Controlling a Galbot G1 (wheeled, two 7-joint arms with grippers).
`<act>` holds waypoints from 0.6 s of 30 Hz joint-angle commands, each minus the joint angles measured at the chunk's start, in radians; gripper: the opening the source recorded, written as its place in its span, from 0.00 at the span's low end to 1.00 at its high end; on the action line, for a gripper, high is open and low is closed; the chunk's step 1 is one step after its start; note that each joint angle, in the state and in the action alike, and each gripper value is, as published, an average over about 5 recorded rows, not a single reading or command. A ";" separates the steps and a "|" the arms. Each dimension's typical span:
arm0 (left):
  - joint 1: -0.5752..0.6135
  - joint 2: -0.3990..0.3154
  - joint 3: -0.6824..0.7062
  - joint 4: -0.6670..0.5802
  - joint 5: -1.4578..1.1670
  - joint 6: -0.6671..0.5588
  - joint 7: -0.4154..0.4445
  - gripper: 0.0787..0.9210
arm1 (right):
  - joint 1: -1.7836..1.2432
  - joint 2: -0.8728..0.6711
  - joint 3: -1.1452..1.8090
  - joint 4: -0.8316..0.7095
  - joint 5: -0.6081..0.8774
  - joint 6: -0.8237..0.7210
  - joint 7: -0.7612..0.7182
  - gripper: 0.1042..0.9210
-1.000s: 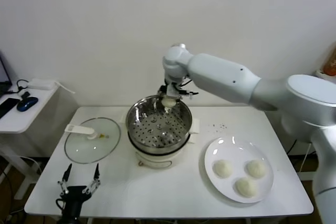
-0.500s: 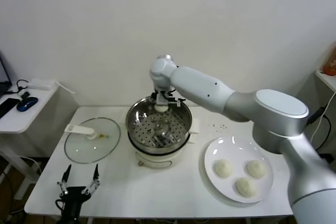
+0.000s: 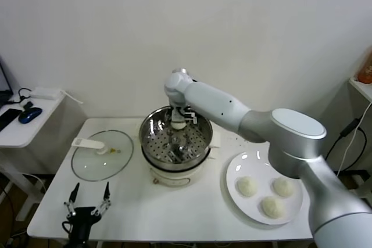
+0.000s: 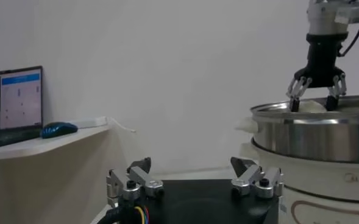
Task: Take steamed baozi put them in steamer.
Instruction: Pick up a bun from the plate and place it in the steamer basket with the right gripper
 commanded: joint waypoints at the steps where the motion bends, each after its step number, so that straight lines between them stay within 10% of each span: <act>1: -0.005 -0.003 0.001 -0.001 0.002 0.003 0.001 0.88 | -0.013 0.009 0.009 -0.022 -0.016 0.006 0.002 0.82; 18: 0.012 0.001 -0.002 -0.006 0.000 -0.004 -0.003 0.88 | 0.090 -0.048 -0.029 0.049 0.223 0.012 -0.097 0.88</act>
